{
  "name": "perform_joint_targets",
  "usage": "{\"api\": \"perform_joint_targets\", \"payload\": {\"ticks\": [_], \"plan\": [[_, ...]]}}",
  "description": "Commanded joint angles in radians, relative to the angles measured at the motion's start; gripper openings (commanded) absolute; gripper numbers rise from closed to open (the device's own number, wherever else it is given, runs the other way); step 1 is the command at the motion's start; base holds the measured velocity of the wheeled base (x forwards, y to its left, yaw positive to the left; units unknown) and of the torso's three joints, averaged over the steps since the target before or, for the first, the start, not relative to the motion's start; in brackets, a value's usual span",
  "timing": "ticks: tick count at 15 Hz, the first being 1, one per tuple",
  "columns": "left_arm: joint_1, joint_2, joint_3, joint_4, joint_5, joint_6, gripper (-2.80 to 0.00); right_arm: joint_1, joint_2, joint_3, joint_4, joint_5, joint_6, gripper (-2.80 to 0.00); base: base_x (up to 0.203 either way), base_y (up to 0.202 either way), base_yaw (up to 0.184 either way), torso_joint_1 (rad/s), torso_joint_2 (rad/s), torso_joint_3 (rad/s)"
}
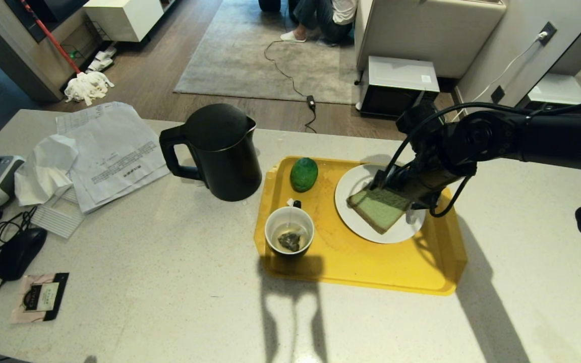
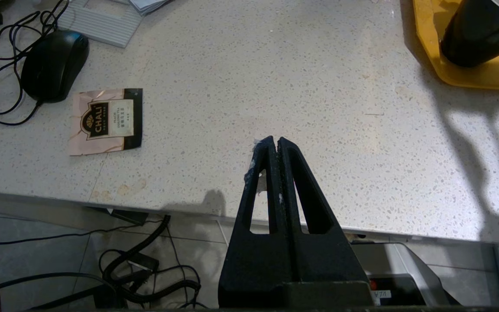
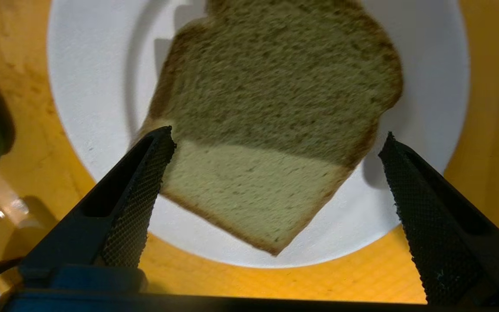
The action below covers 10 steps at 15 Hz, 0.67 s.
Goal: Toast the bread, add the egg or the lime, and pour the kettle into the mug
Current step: Pick up the bread slice
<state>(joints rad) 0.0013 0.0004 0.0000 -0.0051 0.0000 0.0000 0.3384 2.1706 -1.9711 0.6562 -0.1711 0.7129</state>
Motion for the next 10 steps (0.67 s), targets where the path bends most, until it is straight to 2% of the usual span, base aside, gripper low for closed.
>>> {"api": "perform_joint_targets", "payload": {"ticks": [1,10], "plan": [[0.000,-0.002,0.000,0.000,0.000,0.000,-2.80,-0.013,0.001,-0.002,0.003,-0.007,-0.003,0.00,0.000,0.000,0.000,0.000,0.00,0.000],[0.000,-0.002,0.000,0.000,0.000,0.000,-2.80,-0.025,0.033,-0.005,-0.051,-0.007,-0.024,0.00,0.000,0.000,0.000,0.000,0.00,0.000]]}}
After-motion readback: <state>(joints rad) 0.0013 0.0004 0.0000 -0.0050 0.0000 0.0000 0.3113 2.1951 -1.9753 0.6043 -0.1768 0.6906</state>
